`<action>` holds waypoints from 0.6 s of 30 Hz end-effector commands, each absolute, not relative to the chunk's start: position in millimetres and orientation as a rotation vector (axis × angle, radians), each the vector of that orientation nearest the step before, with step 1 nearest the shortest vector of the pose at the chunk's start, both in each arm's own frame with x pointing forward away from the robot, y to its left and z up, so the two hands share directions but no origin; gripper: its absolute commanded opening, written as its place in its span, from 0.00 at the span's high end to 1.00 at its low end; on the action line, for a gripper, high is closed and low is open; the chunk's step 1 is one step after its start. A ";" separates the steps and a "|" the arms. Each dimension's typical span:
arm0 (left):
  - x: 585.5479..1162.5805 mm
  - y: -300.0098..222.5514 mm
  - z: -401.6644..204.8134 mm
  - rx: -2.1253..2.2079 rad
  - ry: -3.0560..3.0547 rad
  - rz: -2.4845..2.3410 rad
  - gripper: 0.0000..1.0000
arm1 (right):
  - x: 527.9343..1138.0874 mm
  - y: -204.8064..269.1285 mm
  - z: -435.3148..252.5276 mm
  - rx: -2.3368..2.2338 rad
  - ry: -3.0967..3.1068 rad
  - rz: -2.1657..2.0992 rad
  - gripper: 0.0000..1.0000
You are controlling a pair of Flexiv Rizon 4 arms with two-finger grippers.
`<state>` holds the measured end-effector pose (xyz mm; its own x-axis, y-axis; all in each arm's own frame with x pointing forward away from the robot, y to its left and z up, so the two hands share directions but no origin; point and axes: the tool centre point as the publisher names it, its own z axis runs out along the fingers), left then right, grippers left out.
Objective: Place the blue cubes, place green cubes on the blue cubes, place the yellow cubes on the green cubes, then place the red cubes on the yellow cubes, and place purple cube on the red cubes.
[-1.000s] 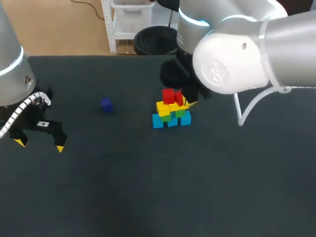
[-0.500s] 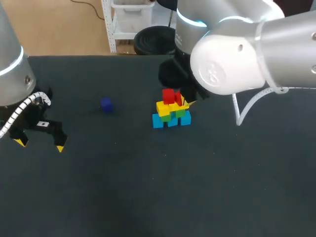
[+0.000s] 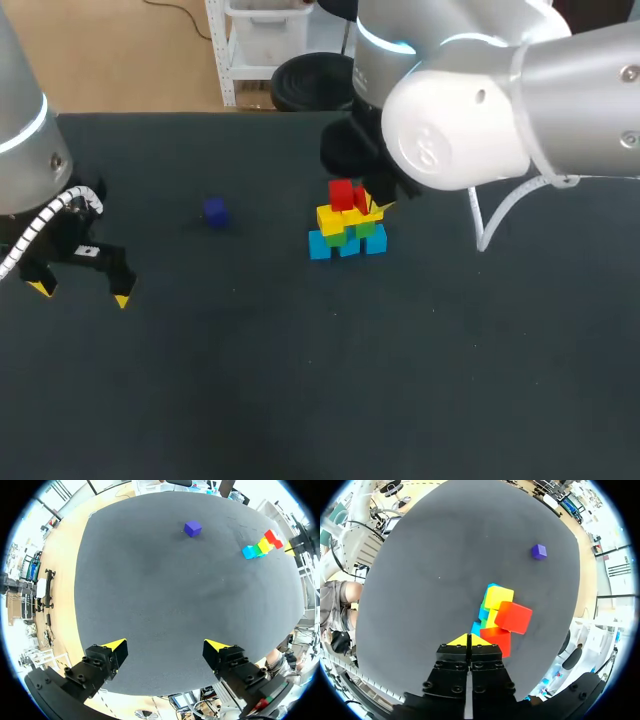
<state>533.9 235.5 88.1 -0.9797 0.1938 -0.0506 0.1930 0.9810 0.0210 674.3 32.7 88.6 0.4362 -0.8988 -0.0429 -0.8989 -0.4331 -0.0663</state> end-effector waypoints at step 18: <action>535.3 235.6 87.6 0.303 3.077 0.024 0.00 | 680.3 34.1 86.4 -2.597 1.619 -0.002 1.00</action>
<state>533.9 235.5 88.1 -0.9797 0.1938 -0.0506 0.1930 0.9810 0.0210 678.4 34.0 87.3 0.4401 -0.8971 -0.0393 -0.8967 -0.4368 -0.0718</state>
